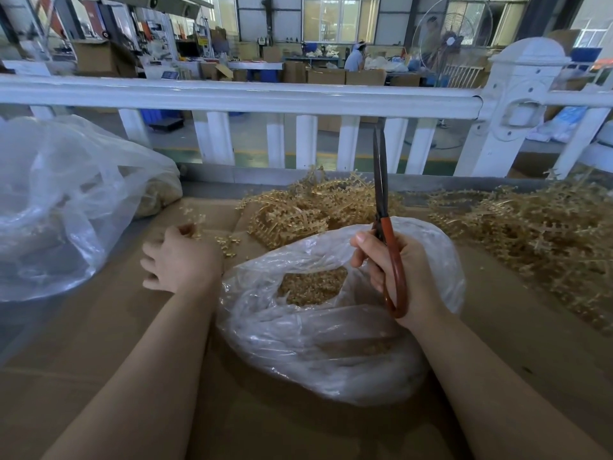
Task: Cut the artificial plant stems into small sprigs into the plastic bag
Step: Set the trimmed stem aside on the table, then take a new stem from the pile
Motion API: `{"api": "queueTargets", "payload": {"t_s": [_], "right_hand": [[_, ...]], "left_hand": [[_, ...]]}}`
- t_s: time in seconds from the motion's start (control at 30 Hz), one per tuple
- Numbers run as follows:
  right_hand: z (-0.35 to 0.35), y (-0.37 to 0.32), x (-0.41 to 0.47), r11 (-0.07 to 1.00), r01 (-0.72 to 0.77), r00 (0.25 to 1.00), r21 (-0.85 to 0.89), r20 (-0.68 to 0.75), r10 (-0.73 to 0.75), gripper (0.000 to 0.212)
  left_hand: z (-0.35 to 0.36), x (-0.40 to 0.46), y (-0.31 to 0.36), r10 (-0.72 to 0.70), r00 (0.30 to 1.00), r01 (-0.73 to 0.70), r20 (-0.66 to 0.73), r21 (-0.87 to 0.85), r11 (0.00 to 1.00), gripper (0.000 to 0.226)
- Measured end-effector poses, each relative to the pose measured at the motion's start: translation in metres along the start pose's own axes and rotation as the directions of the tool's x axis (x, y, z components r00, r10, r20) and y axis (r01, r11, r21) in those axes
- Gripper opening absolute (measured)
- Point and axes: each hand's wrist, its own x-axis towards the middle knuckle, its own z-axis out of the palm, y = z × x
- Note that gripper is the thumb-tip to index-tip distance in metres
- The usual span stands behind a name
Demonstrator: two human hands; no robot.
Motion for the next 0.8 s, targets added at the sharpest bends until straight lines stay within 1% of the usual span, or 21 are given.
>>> {"api": "queueTargets", "payload": {"t_s": [0.03,0.07,0.1,0.13,0.17,0.2,0.23,0.27,0.3,0.33,0.37,0.4,0.43,0.47,0.53,0.6,0.67,0.73,0.77,0.8], "right_hand": [[0.000,0.000,0.000,1.000,-0.001,1.000,-0.001,-0.005,0.001,0.023],[0.000,0.000,0.000,1.000,-0.001,1.000,-0.006,-0.007,0.001,0.021],[0.000,0.001,0.000,1.000,0.002,1.000,-0.015,-0.007,-0.002,0.019],[-0.001,0.001,0.000,0.999,0.004,1.000,-0.034,-0.008,-0.004,0.019],[-0.001,0.003,0.000,0.998,0.007,1.000,-0.067,-0.017,-0.008,0.021],[-0.001,0.005,0.001,0.993,0.013,0.999,-0.118,-0.036,-0.017,0.024],[-0.001,0.007,0.002,0.982,0.020,0.997,-0.188,-0.065,-0.033,0.028],[-0.001,0.009,0.002,0.962,0.028,0.994,-0.270,-0.098,-0.056,0.029],[-0.001,0.012,0.002,0.935,0.037,0.988,-0.353,-0.125,-0.087,0.028],[-0.001,0.014,0.002,0.901,0.047,0.983,-0.431,-0.139,-0.118,0.027],[0.000,0.016,0.002,0.863,0.056,0.980,-0.502,-0.137,-0.144,0.026],[0.000,0.018,0.002,0.825,0.060,0.980,-0.562,-0.124,-0.156,0.025],[0.001,0.020,0.002,0.792,0.059,0.982,-0.607,-0.107,-0.156,0.023],[0.002,0.020,0.002,0.766,0.056,0.984,-0.641,-0.094,-0.150,0.020],[0.003,0.020,0.002,0.724,0.055,0.986,-0.688,-0.075,-0.146,0.012],[0.004,0.019,0.002,0.709,0.070,0.988,-0.702,-0.052,-0.148,0.012],[0.003,0.019,0.001,0.726,0.058,0.989,-0.686,-0.060,-0.136,0.019],[0.003,0.018,0.001,0.746,0.033,0.989,-0.665,-0.085,-0.120,0.029],[0.003,0.018,0.001,0.758,0.026,0.990,-0.652,-0.091,-0.112,0.031],[0.003,0.017,0.001,0.770,0.025,0.990,-0.637,-0.092,-0.108,0.030]], "left_hand": [[0.000,-0.002,0.000,0.022,0.999,-0.021,-0.042,0.009,1.000,0.042],[0.000,-0.005,-0.001,0.087,0.991,-0.085,-0.098,0.020,0.996,0.046],[0.000,-0.008,-0.002,0.195,0.967,-0.193,-0.161,0.032,0.981,0.051],[-0.002,-0.011,-0.001,0.332,0.918,-0.331,-0.216,0.044,0.943,0.057],[-0.002,-0.014,0.001,0.480,0.843,-0.484,-0.243,0.048,0.874,0.059],[-0.002,-0.017,0.004,0.630,0.743,-0.639,-0.225,0.039,0.768,0.056],[-0.001,-0.021,0.007,0.767,0.620,-0.776,-0.164,0.016,0.631,0.049],[0.002,-0.027,0.008,0.864,0.499,-0.866,-0.071,-0.012,0.499,0.042],[0.006,-0.034,0.009,0.909,0.413,-0.909,0.046,-0.039,0.415,0.039],[0.011,-0.040,0.008,0.910,0.378,-0.919,0.169,-0.053,0.391,0.040],[0.015,-0.044,0.006,0.875,0.391,-0.906,0.284,-0.048,0.421,0.043],[0.020,-0.044,0.004,0.822,0.435,-0.877,0.368,-0.036,0.480,0.044],[0.024,-0.044,0.002,0.774,0.479,-0.842,0.415,-0.033,0.539,0.043],[0.025,-0.042,0.001,0.751,0.501,-0.820,0.429,-0.043,0.571,0.039],[0.026,-0.038,0.001,0.762,0.504,-0.815,0.407,-0.069,0.576,0.025],[0.026,-0.038,-0.001,0.775,0.524,-0.802,0.354,-0.100,0.588,0.016],[0.025,-0.039,-0.001,0.762,0.595,-0.748,0.256,-0.172,0.641,0.012],[0.023,-0.037,0.001,0.713,0.682,-0.642,0.163,-0.334,0.690,0.007],[0.021,-0.037,0.002,0.690,0.711,-0.583,0.139,-0.433,0.688,0.007],[0.018,-0.037,0.003,0.671,0.731,-0.528,0.123,-0.521,0.670,0.013]]}}
